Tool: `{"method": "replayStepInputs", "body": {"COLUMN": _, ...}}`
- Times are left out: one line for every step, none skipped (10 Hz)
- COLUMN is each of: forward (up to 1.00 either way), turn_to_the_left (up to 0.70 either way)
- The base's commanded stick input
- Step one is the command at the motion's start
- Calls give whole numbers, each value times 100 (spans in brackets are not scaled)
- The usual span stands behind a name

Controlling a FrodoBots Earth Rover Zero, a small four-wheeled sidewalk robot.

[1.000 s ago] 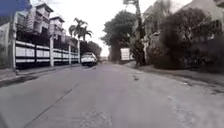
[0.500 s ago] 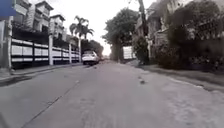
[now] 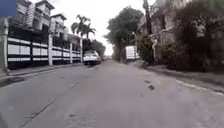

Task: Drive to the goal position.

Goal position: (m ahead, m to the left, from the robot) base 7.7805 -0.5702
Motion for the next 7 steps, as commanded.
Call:
{"method": "replayStepInputs", "body": {"forward": 100, "turn_to_the_left": 4}}
{"method": "replayStepInputs", "body": {"forward": 100, "turn_to_the_left": -4}}
{"method": "replayStepInputs", "body": {"forward": 100, "turn_to_the_left": -36}}
{"method": "replayStepInputs", "body": {"forward": 100, "turn_to_the_left": -36}}
{"method": "replayStepInputs", "body": {"forward": 100, "turn_to_the_left": -36}}
{"method": "replayStepInputs", "body": {"forward": 100, "turn_to_the_left": -36}}
{"method": "replayStepInputs", "body": {"forward": 100, "turn_to_the_left": -36}}
